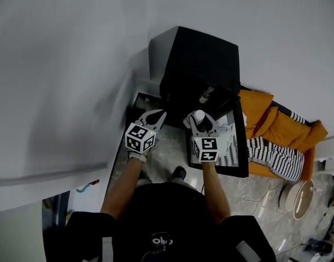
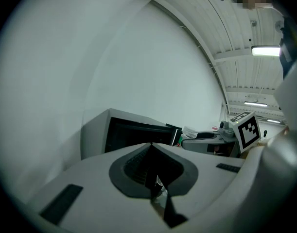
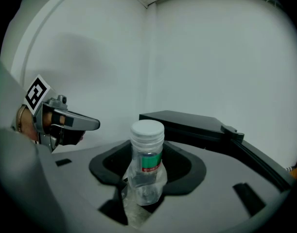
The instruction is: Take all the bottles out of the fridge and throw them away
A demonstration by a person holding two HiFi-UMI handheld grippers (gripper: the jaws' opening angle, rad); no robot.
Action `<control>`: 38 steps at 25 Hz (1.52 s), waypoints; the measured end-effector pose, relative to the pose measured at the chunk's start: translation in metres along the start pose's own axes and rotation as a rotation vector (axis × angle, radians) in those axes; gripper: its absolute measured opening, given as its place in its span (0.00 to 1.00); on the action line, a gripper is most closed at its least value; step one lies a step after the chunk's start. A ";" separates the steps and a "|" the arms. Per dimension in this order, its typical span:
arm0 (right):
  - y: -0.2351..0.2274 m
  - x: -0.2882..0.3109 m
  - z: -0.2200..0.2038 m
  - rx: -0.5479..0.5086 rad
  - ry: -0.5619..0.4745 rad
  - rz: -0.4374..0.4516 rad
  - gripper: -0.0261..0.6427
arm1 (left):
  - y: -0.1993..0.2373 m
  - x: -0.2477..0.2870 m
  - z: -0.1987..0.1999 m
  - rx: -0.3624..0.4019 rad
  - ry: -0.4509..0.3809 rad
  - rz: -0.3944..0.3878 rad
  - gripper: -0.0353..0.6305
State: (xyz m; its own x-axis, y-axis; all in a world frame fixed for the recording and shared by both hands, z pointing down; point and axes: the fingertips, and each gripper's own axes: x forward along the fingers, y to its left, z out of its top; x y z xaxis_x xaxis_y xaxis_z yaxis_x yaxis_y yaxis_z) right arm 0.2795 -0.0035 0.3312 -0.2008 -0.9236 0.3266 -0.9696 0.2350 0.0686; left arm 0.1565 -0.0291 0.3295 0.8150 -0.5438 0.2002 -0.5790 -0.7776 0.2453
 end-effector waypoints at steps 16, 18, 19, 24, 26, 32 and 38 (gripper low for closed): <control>0.159 0.061 0.016 -0.064 0.007 0.275 0.34 | 0.101 -0.139 -0.017 -0.055 -0.032 0.259 0.06; 0.177 0.068 0.015 -0.074 0.015 0.299 0.34 | 0.111 -0.155 -0.021 -0.063 -0.035 0.281 0.06; 0.186 0.072 0.014 -0.078 0.019 0.308 0.34 | 0.117 -0.163 -0.024 -0.068 -0.036 0.289 0.06; 0.222 0.093 0.001 -0.094 0.045 0.326 0.34 | 0.142 -0.198 -0.041 -0.091 -0.025 0.301 0.06; 0.234 0.101 -0.004 -0.096 0.054 0.324 0.34 | 0.152 -0.209 -0.047 -0.099 -0.020 0.293 0.06; 0.253 0.133 -0.018 -0.075 0.072 0.303 0.34 | 0.165 -0.220 -0.074 -0.134 0.027 0.233 0.06; 0.256 0.171 -0.050 -0.037 0.096 0.323 0.34 | 0.175 -0.200 -0.118 -0.168 0.117 0.193 0.06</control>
State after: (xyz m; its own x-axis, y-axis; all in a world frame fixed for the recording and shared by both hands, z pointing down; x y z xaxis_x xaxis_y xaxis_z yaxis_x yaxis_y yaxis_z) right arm 0.0038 -0.0859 0.4518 -0.4813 -0.7672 0.4241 -0.8518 0.5235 -0.0197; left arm -0.1099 -0.0190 0.4445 0.6870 -0.6290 0.3639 -0.7267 -0.5947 0.3439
